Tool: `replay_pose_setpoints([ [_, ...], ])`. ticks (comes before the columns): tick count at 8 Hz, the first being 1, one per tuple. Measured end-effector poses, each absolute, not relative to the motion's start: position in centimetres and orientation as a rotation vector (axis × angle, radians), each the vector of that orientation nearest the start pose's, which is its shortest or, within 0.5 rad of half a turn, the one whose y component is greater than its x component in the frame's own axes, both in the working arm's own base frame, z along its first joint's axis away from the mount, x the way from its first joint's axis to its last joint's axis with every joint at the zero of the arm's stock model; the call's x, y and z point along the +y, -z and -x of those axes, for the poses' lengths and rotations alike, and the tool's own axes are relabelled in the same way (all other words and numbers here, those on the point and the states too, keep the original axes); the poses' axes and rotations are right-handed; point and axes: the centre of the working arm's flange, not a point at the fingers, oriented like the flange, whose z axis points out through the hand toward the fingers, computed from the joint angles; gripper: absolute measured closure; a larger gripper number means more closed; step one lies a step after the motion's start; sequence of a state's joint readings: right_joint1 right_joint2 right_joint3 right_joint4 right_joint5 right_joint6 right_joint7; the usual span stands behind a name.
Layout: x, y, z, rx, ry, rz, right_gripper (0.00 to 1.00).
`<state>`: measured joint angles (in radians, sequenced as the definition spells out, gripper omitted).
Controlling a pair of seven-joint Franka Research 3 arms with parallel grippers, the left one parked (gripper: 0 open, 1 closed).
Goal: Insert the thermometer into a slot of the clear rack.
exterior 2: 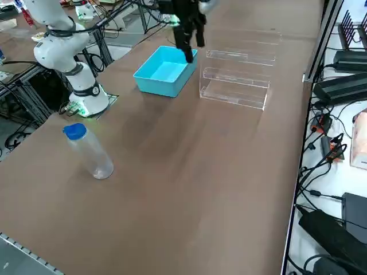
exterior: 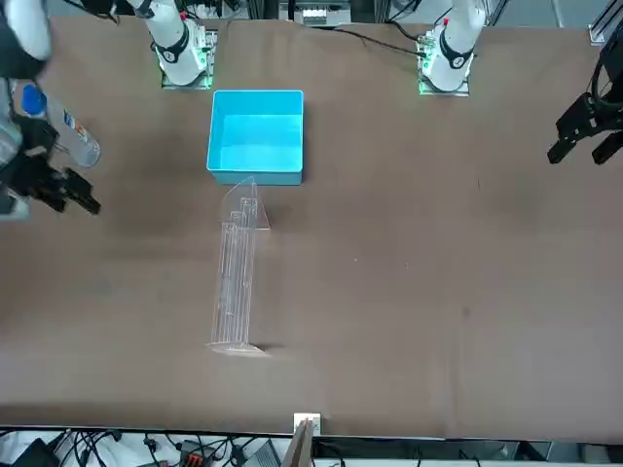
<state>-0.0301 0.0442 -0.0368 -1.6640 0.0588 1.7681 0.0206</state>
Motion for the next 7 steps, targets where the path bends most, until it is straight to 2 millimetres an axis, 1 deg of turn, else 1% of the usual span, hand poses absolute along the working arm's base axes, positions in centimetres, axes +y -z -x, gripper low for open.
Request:
replay_pose_setpoints([
  [1,-4.6,-59.1,-57.3,0.176,0.055,3.083,0.00],
  [2,-5.5,-60.3,-56.7,0.191,0.052,3.095,0.00],
  [3,-5.7,-61.2,-56.3,0.193,0.063,3.107,0.00],
  [5,-5.0,-62.1,-55.5,0.171,0.034,3.123,0.00],
  [7,-3.8,-62.9,-54.7,0.132,0.016,3.142,0.00],
])
